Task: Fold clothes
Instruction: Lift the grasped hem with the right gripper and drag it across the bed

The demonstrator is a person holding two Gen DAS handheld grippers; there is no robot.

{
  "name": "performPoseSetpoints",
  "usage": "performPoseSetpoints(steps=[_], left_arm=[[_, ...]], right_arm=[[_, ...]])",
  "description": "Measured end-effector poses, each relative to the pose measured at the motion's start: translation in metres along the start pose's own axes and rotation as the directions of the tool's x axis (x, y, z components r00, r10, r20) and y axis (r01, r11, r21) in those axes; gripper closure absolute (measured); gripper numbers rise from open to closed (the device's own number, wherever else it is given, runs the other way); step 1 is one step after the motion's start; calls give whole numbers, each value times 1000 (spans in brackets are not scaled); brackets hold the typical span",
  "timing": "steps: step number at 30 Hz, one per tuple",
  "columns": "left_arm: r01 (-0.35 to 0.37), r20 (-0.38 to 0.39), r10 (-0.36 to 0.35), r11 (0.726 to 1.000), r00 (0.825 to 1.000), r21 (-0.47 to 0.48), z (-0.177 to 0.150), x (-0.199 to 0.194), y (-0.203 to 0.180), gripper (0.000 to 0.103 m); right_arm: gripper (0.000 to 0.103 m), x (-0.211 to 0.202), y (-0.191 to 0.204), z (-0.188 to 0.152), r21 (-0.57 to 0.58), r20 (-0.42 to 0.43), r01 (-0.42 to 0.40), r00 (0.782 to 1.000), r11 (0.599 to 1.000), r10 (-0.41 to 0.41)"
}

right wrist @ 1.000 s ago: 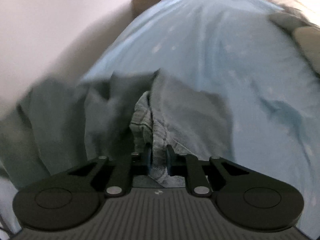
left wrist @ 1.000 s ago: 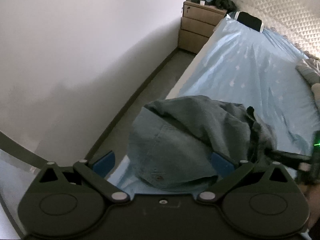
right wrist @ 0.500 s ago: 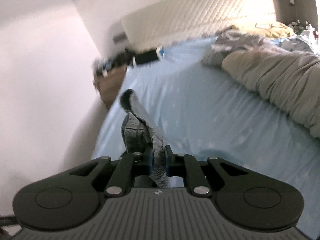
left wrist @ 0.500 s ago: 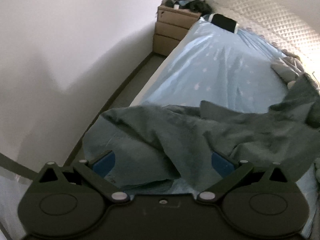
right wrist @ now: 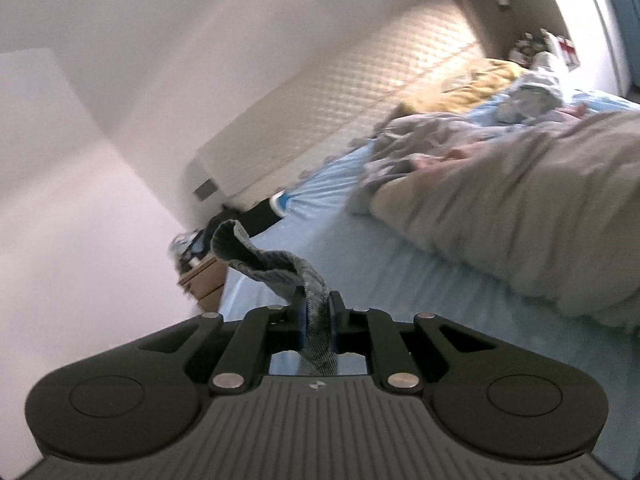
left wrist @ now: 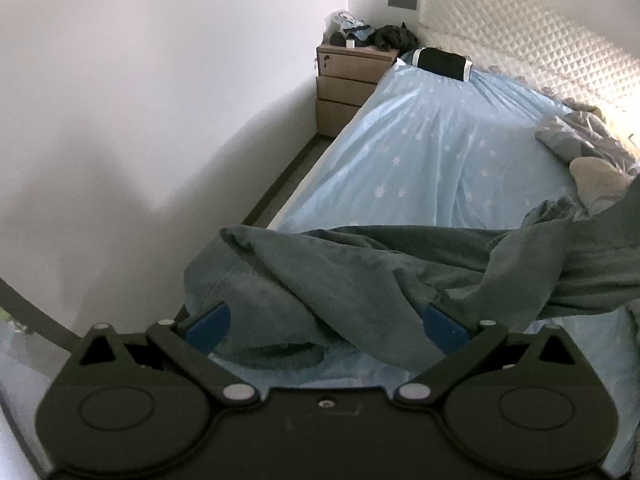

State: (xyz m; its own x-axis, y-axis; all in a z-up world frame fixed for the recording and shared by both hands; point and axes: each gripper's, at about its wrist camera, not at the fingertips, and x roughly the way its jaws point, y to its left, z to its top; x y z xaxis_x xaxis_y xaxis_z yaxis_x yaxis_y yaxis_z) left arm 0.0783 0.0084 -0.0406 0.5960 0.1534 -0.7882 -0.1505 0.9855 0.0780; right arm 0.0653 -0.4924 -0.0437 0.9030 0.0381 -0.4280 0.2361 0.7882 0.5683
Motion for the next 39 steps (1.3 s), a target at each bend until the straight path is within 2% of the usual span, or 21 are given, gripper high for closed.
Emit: performPoseSetpoints(steps=[3, 6, 10, 14, 16, 18, 22, 23, 27, 31, 33, 37, 39], left_arm=[[-20, -1, 20, 1000, 1000, 8, -5, -10, -15, 0], [-36, -4, 37, 999, 999, 10, -10, -19, -25, 0], [-66, -19, 66, 998, 998, -8, -17, -27, -30, 0], [-104, -46, 101, 993, 994, -50, -20, -28, -24, 0], [-114, -54, 110, 991, 992, -71, -20, -27, -20, 0], [-122, -59, 116, 988, 991, -91, -19, -27, -17, 0], [-116, -64, 110, 987, 992, -107, -19, -24, -13, 0], [-113, -66, 106, 988, 992, -108, -18, -23, -13, 0], [-98, -69, 91, 990, 993, -100, -19, -15, -11, 0], [-95, -76, 90, 994, 993, -57, -21, -4, -10, 0], [-92, -90, 88, 995, 992, -49, -23, 1, -7, 0], [-104, -114, 96, 992, 989, -69, -26, 9, 9, 0], [-112, -127, 102, 990, 987, -80, -27, 12, 17, 0]], right_arm=[[94, -1, -44, 2, 34, -26, 65, 998, 997, -64], [94, 21, -102, -7, 110, -108, 129, 987, 985, -118], [94, 61, -159, -44, 142, -251, 216, 952, 966, -176], [92, 89, -174, -78, 106, -328, 288, 914, 952, -240], [90, 97, -174, -84, 106, -343, 307, 904, 946, -255], [85, 103, -168, -86, 95, -353, 314, 898, 945, -263], [59, 116, -157, -76, 12, -332, 342, 888, 940, -319], [55, 116, -153, -74, -3, -321, 346, 888, 938, -329], [49, 116, -134, -66, -47, -284, 351, 893, 935, -349], [40, 130, -107, -76, -112, -298, 303, 898, 946, -323], [40, 145, -94, -85, -114, -334, 257, 900, 960, -280], [39, 179, -60, -109, -85, -411, 188, 888, 978, -207], [38, 195, -54, -121, -18, -443, 154, 885, 988, -146]])
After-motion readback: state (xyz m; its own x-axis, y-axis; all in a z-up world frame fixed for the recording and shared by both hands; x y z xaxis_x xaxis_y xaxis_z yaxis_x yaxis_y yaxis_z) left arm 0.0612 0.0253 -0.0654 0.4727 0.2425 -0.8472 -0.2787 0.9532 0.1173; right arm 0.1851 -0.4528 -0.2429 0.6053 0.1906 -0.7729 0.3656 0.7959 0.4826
